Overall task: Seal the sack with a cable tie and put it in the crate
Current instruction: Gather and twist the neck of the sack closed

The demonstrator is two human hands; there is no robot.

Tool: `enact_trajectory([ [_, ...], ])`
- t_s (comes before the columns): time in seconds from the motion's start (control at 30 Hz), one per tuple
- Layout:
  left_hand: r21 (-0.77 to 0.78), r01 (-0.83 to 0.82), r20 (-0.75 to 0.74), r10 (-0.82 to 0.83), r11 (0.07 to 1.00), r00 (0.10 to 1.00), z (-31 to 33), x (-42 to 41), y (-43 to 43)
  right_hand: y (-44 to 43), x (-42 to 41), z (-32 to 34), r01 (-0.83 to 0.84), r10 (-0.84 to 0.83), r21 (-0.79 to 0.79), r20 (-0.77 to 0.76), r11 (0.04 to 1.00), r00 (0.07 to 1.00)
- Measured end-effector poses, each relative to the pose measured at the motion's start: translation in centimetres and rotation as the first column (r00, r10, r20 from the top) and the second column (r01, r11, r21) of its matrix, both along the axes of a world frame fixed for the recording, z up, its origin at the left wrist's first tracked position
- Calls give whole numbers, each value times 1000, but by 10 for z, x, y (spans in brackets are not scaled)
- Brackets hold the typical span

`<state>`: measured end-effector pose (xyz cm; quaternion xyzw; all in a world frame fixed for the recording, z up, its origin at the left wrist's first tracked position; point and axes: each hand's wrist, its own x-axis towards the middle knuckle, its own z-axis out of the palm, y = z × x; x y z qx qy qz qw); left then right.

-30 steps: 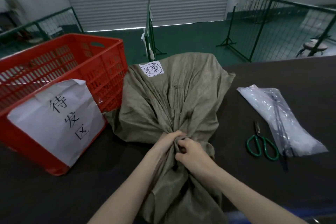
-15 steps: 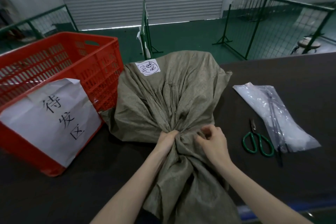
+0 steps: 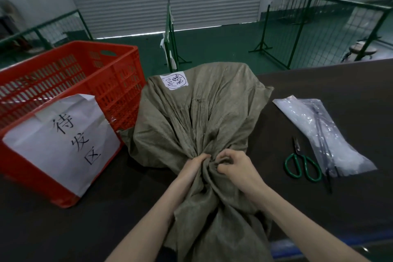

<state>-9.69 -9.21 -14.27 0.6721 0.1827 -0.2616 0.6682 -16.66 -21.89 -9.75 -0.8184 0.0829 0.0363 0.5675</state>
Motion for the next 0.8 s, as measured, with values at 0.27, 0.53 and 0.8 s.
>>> enact_trajectory([
  [0.27,-286,172,-92,-206,943,974,14,-9,10,25,-9,2,-331,347,-231,33,915,937],
  [0.53,-46,188,36,-186,981,982,5,0,1,24,-13,-4,-497,522,-325,-12,805,853],
  [0.8,-37,158,128,-152,987,980,1,-1,-8,-5,-7,0,-4,-1,97,54,995,999],
])
